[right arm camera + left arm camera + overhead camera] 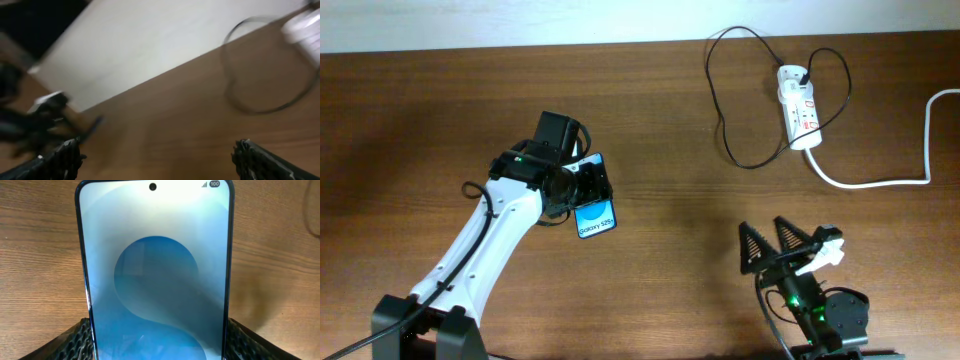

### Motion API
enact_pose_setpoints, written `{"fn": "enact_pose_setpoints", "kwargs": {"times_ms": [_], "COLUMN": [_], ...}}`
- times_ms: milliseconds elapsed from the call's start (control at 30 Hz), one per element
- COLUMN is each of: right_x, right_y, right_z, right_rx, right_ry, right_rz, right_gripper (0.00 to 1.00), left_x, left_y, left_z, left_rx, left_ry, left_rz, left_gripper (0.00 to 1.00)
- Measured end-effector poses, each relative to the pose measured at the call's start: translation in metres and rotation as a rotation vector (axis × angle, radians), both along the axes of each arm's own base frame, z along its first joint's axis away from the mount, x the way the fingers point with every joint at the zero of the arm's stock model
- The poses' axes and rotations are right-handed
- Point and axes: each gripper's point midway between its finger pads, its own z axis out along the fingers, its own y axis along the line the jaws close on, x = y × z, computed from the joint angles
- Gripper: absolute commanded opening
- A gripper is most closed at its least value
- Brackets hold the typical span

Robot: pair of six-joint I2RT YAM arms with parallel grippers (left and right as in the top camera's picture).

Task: Plug charger to phone and switch on socket
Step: 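Move the right gripper forward toward the phone held by the left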

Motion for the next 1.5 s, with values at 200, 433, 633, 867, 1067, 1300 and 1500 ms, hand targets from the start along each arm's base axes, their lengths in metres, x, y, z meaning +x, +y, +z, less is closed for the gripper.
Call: {"fn": "enact_pose_setpoints", "kwargs": {"times_ms": [200, 433, 633, 867, 1067, 1300, 1500], "right_x": [-0.019, -0.039, -0.052, -0.055, -0.041, -0.048, -0.043], "right_y": [0.034, 0.057, 0.050, 0.022, 0.010, 0.009, 0.033], "right_z": [0.004, 0.004, 0.010, 0.040, 0.053, 0.014, 0.007], "right_rx": [0.205, 0.180, 0.041, -0.172, -0.234, -0.241, -0.149], "right_ry": [0.099, 0.107, 0.173, 0.222, 0.311, 0.713, 0.860], "right_rz": [0.219, 0.395, 0.355, 0.205, 0.142, 0.180, 0.328], "right_gripper": [0.98, 0.98, 0.98, 0.98, 0.98, 0.98, 0.98], "left_x": [-0.001, -0.002, -0.004, -0.005, -0.006, -0.007, -0.009], "left_y": [-0.002, -0.005, -0.010, -0.013, -0.014, -0.018, -0.023], "left_z": [0.000, 0.001, 0.002, 0.003, 0.003, 0.005, 0.007], "left_rx": [-0.009, -0.030, -0.058, -0.074, -0.081, -0.105, -0.138], "left_ry": [0.003, 0.010, 0.019, 0.024, 0.026, 0.034, 0.047], "left_rz": [-0.003, -0.010, -0.021, -0.026, -0.028, -0.038, -0.034], "left_gripper": [0.48, 0.48, 0.49, 0.50, 0.50, 0.50, 0.50]}}
